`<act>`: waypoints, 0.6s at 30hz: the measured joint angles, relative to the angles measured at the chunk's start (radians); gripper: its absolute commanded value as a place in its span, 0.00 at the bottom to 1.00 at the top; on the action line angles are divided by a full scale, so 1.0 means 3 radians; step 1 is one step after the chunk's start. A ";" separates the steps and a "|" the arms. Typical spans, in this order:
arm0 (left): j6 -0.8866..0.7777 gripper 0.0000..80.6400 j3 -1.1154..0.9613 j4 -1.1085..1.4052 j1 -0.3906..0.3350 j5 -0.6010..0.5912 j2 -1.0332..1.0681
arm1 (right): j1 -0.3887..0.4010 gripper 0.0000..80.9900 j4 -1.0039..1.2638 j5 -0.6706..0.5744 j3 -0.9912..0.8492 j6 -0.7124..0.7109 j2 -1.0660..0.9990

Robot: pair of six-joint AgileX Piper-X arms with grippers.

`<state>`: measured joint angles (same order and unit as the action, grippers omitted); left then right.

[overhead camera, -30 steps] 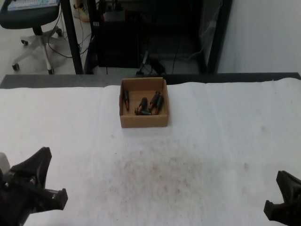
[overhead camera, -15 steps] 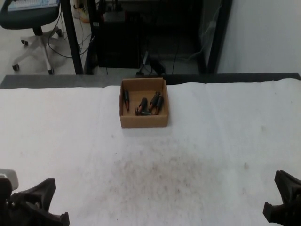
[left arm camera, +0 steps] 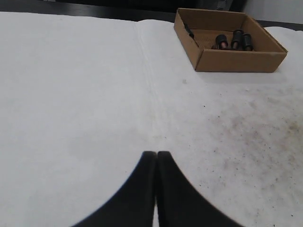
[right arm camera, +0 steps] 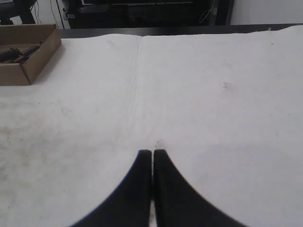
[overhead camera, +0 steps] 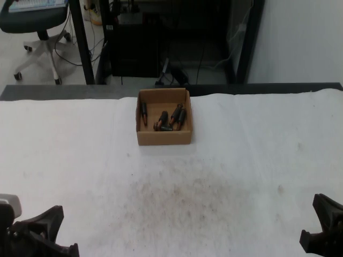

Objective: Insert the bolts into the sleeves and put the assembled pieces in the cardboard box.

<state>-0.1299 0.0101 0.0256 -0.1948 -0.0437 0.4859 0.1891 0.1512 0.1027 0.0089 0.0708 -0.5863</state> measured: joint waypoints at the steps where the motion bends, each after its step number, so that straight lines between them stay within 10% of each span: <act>1: 0.0000 0.00 0.0000 -0.0005 -0.0008 0.0000 -0.0052 | 0.0000 0.01 0.0000 0.0000 0.0000 0.0000 0.0016; 18: 0.0000 0.00 0.0000 -0.0004 -0.0105 -0.0009 -0.1139 | 0.0000 0.01 -0.0005 -0.0021 0.0000 0.0000 0.1379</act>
<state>-0.1299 0.0101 0.0244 -0.2262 -0.0464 0.1441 0.1891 0.1498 0.0964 0.0089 0.0708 -0.1725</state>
